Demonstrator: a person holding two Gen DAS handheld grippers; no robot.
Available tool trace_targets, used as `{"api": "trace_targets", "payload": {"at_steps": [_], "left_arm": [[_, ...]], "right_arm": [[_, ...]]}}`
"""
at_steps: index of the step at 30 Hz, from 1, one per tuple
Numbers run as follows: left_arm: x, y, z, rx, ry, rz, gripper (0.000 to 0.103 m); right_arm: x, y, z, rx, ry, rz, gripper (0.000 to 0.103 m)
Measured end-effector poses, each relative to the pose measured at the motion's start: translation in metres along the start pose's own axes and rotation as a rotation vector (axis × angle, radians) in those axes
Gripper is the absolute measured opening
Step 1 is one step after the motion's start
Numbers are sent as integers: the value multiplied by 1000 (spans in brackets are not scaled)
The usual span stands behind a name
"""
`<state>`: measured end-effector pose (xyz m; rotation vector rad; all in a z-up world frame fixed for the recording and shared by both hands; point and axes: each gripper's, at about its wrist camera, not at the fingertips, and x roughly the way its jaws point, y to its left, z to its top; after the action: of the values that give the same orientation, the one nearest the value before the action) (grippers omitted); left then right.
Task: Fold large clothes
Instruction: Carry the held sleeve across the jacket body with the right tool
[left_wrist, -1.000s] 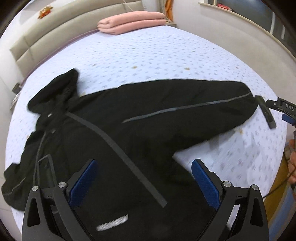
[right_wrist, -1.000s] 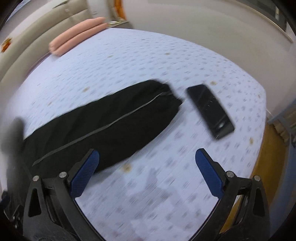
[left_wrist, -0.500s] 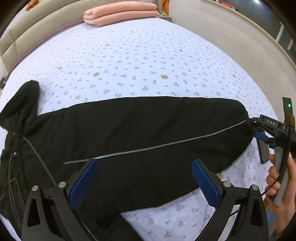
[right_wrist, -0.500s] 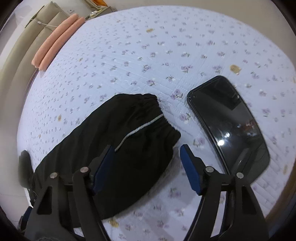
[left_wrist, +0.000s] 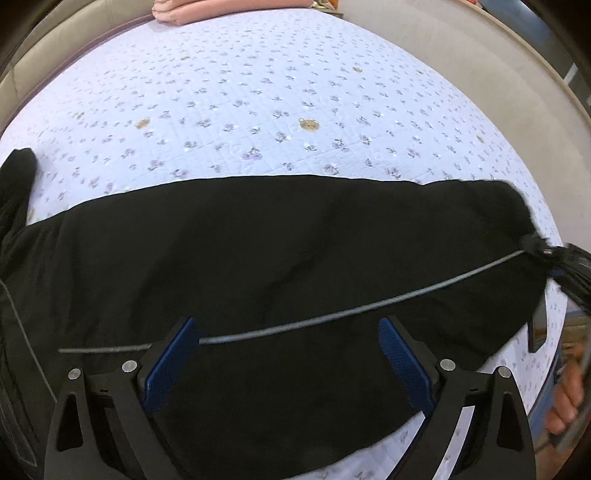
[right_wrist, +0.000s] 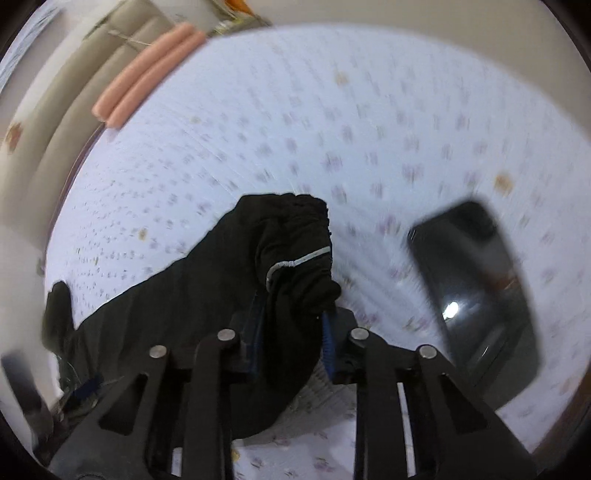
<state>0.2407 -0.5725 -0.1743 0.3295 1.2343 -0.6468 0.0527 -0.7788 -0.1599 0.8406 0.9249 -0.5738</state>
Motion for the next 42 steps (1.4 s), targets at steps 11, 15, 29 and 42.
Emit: {"api": "trace_targets", "payload": {"at_steps": [11,15,29,42], "left_arm": [[42,-12,-3,61,39,76,98],[25,-1,-3,20,28,46,98],[-95,144,-76,-195,-78,120,98],[-169,312,-180,-428,-105,230,98]], "right_arm": [[45,-9,-3,-51,113,-65,24],[30,3,2,-95,94,-50,23],[-23,171,-57,-401,23,130,14],[-28,372,-209,-664,100,290,12]]}}
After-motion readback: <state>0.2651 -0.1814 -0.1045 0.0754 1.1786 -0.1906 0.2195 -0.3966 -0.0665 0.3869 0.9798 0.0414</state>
